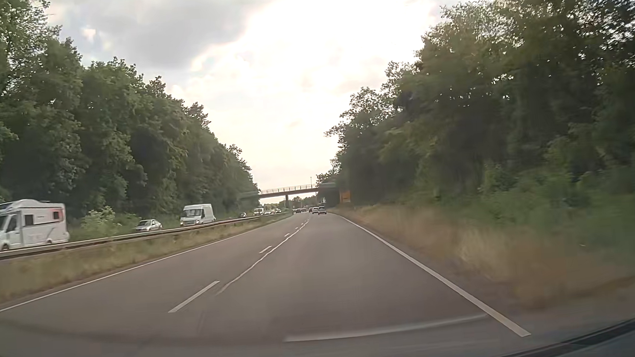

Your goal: Follow the waypoints while adhering to traffic rules and regulations

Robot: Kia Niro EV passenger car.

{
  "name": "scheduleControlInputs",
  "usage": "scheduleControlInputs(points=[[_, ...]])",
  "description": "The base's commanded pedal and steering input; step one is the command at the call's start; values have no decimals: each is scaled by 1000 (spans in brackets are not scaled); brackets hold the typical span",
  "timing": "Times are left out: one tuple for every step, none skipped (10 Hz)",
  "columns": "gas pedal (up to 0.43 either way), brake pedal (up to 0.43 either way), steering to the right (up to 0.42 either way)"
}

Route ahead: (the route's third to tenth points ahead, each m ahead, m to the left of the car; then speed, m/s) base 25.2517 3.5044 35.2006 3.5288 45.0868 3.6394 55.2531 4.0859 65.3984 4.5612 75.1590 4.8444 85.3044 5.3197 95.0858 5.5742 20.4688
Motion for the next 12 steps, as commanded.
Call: scheduleControlInputs(points=[[130, 0, -2], [130, 0, -2], [130, 0, -3], [118, 0, -2], [118, 0, -2], [118, 0, -3], [118, 0, -2], [110, 0, -3], [110, 0, -3], [110, 0, -3], [110, 0, -3], [110, 0, -2]])
